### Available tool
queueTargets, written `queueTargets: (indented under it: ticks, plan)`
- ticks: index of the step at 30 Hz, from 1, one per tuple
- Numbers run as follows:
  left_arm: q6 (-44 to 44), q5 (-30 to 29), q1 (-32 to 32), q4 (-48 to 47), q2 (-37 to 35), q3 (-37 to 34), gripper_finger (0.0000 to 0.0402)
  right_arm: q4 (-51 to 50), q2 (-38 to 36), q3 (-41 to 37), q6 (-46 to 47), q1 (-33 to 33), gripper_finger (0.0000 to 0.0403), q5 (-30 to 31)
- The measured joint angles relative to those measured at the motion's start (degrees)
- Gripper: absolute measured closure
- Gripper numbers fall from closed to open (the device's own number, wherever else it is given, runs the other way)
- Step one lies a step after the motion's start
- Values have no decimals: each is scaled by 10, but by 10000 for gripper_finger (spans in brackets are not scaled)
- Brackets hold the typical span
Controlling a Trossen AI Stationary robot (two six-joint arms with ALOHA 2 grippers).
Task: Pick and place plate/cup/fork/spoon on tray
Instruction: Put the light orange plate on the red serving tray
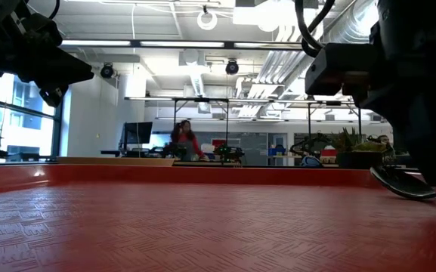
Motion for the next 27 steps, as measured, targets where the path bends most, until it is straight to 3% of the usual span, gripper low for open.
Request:
queueTargets:
  ticks: [3, 10, 17, 27]
  plan:
    - [0, 0, 0, 0, 0, 0, 348, 0, 0, 9, -3, 0, 327, 12]
    - [0, 0, 0, 12, 0, 0, 348, -18, -1, 69, -49, -5, 327, 134]
    - [51, -7, 0, 73, 0, 0, 348, -102, -1, 142, -93, -22, 327, 206]
    - [90, -41, 0, 114, 0, 0, 317, -198, -1, 231, -138, -41, 327, 267]
